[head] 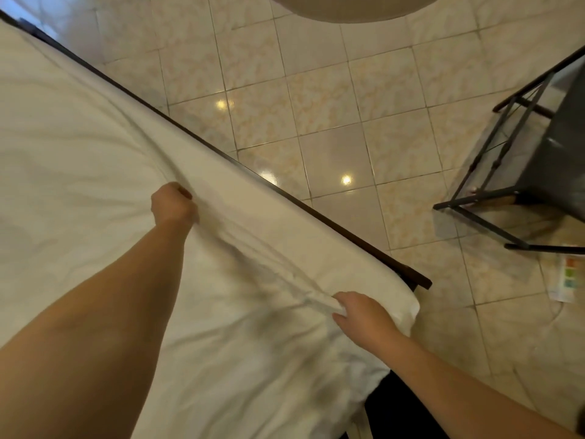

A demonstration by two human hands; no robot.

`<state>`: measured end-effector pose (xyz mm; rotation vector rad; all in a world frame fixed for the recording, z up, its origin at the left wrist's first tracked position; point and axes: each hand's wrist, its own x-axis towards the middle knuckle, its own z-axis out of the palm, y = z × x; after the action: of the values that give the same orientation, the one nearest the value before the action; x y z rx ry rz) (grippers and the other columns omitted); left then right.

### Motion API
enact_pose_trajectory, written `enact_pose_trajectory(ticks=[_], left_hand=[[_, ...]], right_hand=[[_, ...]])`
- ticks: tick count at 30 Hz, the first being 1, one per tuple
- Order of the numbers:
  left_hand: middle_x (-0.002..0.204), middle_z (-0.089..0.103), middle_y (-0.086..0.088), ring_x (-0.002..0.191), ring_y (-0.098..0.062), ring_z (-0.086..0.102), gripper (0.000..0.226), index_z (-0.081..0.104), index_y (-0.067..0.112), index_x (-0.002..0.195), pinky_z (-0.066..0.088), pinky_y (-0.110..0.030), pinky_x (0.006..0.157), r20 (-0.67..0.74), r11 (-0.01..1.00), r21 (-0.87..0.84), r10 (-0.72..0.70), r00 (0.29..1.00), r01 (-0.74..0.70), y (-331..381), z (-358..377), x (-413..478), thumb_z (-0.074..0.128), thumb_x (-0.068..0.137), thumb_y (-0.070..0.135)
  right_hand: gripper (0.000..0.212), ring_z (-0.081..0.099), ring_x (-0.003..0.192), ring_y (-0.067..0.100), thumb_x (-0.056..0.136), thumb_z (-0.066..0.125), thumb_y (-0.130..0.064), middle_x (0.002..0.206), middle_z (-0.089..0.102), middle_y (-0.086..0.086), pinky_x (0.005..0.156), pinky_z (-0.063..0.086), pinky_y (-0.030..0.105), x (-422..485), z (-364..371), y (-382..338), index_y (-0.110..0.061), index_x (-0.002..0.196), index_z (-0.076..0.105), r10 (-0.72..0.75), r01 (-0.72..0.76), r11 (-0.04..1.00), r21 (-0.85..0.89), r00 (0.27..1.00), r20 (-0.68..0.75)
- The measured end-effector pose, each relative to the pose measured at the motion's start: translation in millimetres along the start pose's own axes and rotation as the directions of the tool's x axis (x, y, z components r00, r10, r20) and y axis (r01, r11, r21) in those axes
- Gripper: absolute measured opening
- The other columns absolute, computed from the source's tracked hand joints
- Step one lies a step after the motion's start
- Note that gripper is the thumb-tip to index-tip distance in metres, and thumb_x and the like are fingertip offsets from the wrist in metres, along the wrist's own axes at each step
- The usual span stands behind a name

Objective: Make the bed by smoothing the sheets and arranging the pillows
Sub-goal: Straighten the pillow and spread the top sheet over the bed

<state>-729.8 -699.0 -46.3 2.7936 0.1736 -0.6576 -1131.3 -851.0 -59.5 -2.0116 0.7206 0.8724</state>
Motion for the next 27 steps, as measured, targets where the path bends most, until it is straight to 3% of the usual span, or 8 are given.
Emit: enact_pose_trajectory(ticks=[6,11,14,19,21,23,27], left_hand=[[0.111,0.070,-0.009,0.099,-0.027,0.065,0.034,0.075,0.014,0.098,0.051,-0.030,0.079,-0.090,0.996,-0.080,0.044,0.995,-0.051,-61.6,-53.6,-31.6,0.053,0.082,-0.007],[0.118,0.069,-0.010,0.108,-0.032,0.064,0.034,0.075,0.014,0.102,0.050,-0.030,0.086,-0.160,0.990,-0.121,0.049,0.986,-0.069,-132.2,-104.7,-78.7,0.051,0.086,-0.002],[0.119,0.068,-0.011,0.110,-0.033,0.063,0.034,0.075,0.012,0.104,0.048,-0.030,0.086,-0.197,0.986,-0.147,0.049,0.979,-0.079,-182.3,-133.8,-115.3,0.048,0.087,-0.003],[0.121,0.069,-0.014,0.110,-0.035,0.064,0.036,0.076,0.010,0.105,0.051,-0.034,0.090,-0.244,0.982,-0.176,0.021,0.970,-0.066,-272.9,-174.2,-172.3,0.047,0.090,-0.005],[0.124,0.068,-0.016,0.112,-0.036,0.064,0.034,0.076,0.009,0.111,0.051,-0.033,0.092,-0.246,0.980,-0.190,0.006,0.969,-0.054,-310.1,-188.9,-194.2,0.050,0.092,-0.003],[0.126,0.068,-0.018,0.115,-0.037,0.063,0.033,0.074,0.006,0.117,0.050,-0.036,0.100,-0.244,0.978,-0.201,0.003,0.970,-0.054,-345.8,-203.7,-215.5,0.053,0.094,-0.002],[0.130,0.066,-0.020,0.119,-0.038,0.061,0.033,0.072,0.005,0.122,0.049,-0.038,0.105,-0.248,0.977,-0.209,-0.023,0.969,-0.030,-409.6,-231.0,-253.7,0.055,0.095,0.000]], right_hand=[[0.020,0.051,0.098,0.018,0.098,0.053,-0.029,0.098,0.048,-0.007,0.079,0.052,0.036,-38.8,24.3,-19.3,-0.028,0.116,0.062,-0.077,0.076,0.989,-0.126,0.997,-0.002],[0.037,0.064,0.104,0.022,0.096,0.055,-0.035,0.119,0.066,-0.006,0.076,0.048,0.031,-81.7,57.4,-42.8,-0.039,0.133,0.059,-0.045,0.046,0.995,-0.094,0.999,0.017],[0.032,0.064,0.096,0.020,0.092,0.055,-0.028,0.113,0.069,-0.007,0.068,0.044,0.029,-115.0,84.2,-63.4,-0.040,0.120,0.066,-0.055,0.062,0.991,-0.122,0.997,0.056],[0.036,0.064,0.092,0.020,0.086,0.054,-0.014,0.102,0.069,-0.006,0.070,0.043,0.027,-173.7,134.4,-93.8,-0.038,0.104,0.073,-0.047,0.058,0.989,-0.136,0.996,0.081],[0.037,0.062,0.084,0.018,0.084,0.052,-0.010,0.085,0.064,-0.011,0.060,0.040,0.025,-196.0,156.4,-100.6,-0.044,0.078,0.066,-0.055,0.063,0.990,-0.127,0.996,0.065],[0.039,0.061,0.078,0.015,0.083,0.052,-0.009,0.078,0.061,-0.012,0.056,0.038,0.023,-217.1,179.4,-105.1,-0.044,0.069,0.060,-0.080,0.086,0.988,-0.125,0.996,0.051],[0.036,0.066,0.084,0.012,0.083,0.052,-0.013,0.092,0.072,-0.010,0.069,0.050,0.031,-258.8,220.9,-116.1,-0.038,0.096,0.074,-0.128,0.136,0.981,-0.140,0.990,0.060]])
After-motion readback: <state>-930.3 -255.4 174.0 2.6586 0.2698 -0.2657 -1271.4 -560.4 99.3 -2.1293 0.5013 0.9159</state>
